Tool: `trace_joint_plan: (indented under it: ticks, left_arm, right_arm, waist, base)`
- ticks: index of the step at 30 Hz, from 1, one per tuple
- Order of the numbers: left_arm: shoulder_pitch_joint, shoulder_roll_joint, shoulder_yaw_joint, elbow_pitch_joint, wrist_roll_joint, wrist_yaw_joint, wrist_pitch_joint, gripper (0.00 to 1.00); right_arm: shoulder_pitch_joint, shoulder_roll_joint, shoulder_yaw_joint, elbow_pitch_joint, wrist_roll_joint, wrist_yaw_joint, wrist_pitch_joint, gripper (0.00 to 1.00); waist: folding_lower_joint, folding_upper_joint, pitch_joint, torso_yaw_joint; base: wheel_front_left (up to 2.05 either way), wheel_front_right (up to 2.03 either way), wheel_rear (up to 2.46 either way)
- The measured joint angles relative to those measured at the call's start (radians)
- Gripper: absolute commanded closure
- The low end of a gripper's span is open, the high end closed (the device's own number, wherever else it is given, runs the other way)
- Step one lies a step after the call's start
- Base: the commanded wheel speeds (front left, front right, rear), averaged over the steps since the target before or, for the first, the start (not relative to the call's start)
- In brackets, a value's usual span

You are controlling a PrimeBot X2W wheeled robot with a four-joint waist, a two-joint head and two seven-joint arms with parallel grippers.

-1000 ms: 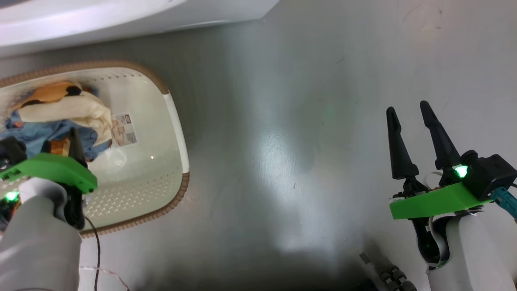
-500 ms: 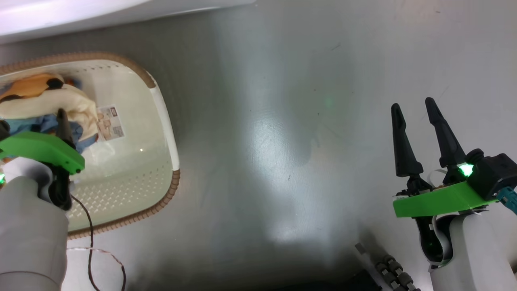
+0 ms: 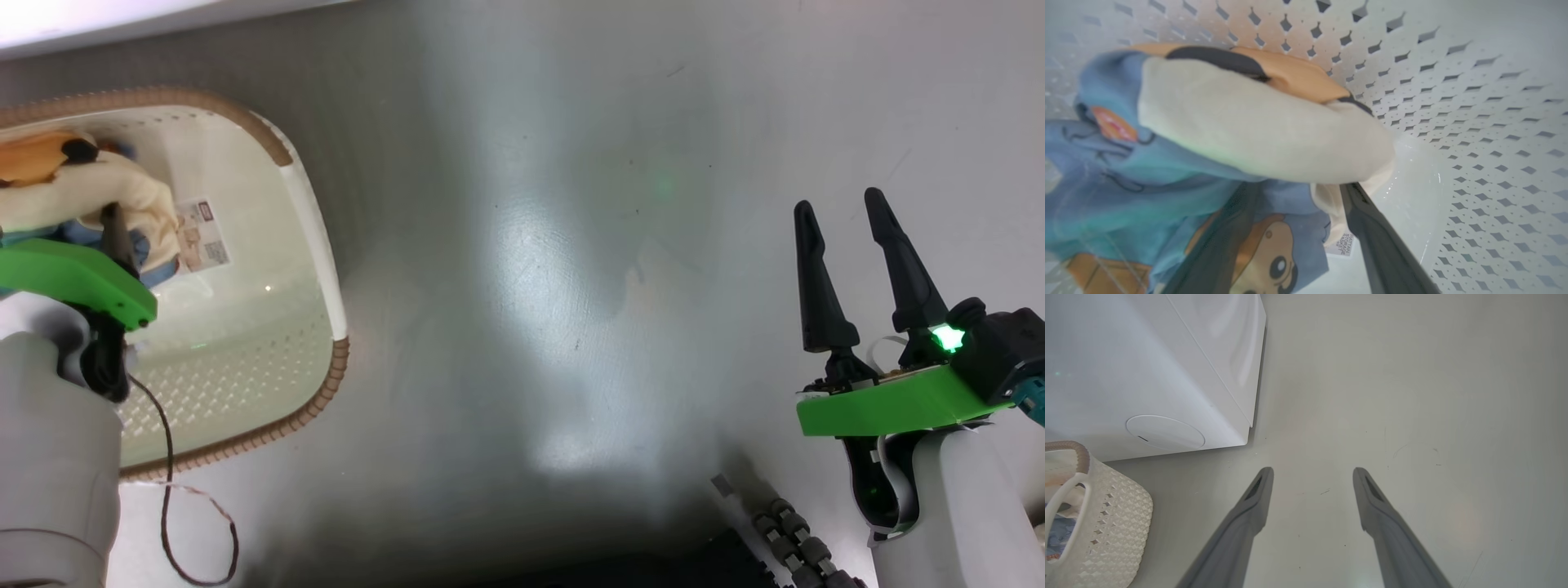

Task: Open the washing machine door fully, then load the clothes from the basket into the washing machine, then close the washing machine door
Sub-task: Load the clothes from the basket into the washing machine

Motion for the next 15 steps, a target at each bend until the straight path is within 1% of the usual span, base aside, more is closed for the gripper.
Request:
trace_joint_plan:
  ticks: [5, 6, 7, 12, 15]
  left_arm:
    - [-0.009, 0.001, 0.001, 0.001, -0.012, 0.009, 0.012, 0.0]
    - [-0.009, 0.001, 0.002, 0.001, -0.016, 0.009, 0.018, 0.57]
    - [-0.009, 0.0, 0.001, 0.001, -0.017, 0.009, 0.024, 1.0]
    - [-0.008, -0.003, 0.009, 0.002, -0.044, 0.007, 0.024, 1.0]
    - [-0.002, -0.006, 0.008, 0.003, -0.052, 0.004, -0.002, 1.0]
  right_arm:
    - [0.0, 0.0, -0.002, -0.007, 0.0, 0.0, 0.0, 0.0]
    - [0.0, 0.0, -0.002, -0.008, 0.0, 0.0, 0.0, 0.0]
    - [0.0, 0.0, -0.002, -0.009, 0.0, 0.0, 0.0, 0.0]
    - [0.0, 0.0, -0.002, -0.009, 0.0, 0.0, 0.0, 0.0]
    - [-0.001, 0.0, -0.003, -0.008, 0.0, 0.0, 0.0, 0.0]
  waist:
    - [0.0, 0.0, 0.01, -0.007]
    - [0.0, 0.0, 0.011, -0.008]
    - [0.0, 0.0, 0.011, -0.008]
    - [0.0, 0.0, 0.005, -0.008]
    - [0.0, 0.0, -0.007, -0.006]
  base:
    - [0.0, 0.0, 0.0]
    - [0.0, 0.0, 0.0]
    - [0.0, 0.0, 0.0]
    - [0.0, 0.0, 0.0]
    - [0.0, 0.0, 0.0]
